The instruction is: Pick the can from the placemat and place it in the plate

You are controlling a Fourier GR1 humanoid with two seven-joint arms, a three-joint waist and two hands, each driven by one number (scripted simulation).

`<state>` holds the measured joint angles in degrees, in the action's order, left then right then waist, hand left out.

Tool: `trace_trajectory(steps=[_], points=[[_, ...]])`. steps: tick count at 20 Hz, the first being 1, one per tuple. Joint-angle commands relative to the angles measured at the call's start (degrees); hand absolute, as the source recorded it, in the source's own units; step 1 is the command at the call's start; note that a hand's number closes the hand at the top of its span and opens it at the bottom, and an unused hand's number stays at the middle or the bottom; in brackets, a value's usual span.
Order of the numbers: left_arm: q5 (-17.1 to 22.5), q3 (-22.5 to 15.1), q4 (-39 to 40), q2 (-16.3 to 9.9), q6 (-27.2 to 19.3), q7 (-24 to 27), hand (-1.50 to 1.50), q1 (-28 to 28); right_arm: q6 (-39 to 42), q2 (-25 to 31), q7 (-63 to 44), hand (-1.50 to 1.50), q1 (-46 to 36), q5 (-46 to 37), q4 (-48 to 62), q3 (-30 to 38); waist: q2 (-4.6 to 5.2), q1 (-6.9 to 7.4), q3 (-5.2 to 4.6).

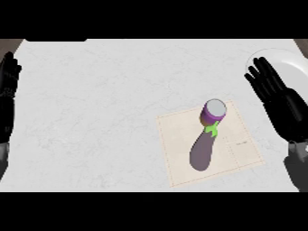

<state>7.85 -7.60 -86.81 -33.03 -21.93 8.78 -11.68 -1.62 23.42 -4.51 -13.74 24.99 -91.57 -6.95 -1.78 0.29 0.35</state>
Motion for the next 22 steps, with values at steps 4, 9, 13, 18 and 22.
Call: trace_trajectory(steps=[4,9,13,18,22], points=[[6.99,-5.5,5.3,7.66,5.34,-7.96,0.0,6.66,8.39,6.47,3.38,1.5,-12.07,2.12,6.13,6.54,2.99,1.81,-0.37],[12.64,-9.69,7.86,14.5,8.66,-14.12,0.0,8.24,0.86,14.23,7.67,1.5,-14.66,-13.39,14.73,8.74,3.74,1.66,-0.4],[13.53,-9.9,7.86,14.75,10.25,-15.63,0.0,8.61,2.81,7.53,25.17,-1.5,-14.61,-11.34,28.42,11.92,2.84,1.84,-0.18],[12.23,-9.3,8.39,16.33,9.23,-17.63,0.0,7.45,12.63,10.56,32.92,-1.5,-22.05,-13.89,42.84,11.96,2.25,1.05,-0.29],[12.13,-9.56,4.66,15.48,9.31,-17.79,0.0,10.78,17.89,16.99,27.13,-1.5,-22.23,-18.47,39.14,7.24,1.94,0.74,-0.36]])
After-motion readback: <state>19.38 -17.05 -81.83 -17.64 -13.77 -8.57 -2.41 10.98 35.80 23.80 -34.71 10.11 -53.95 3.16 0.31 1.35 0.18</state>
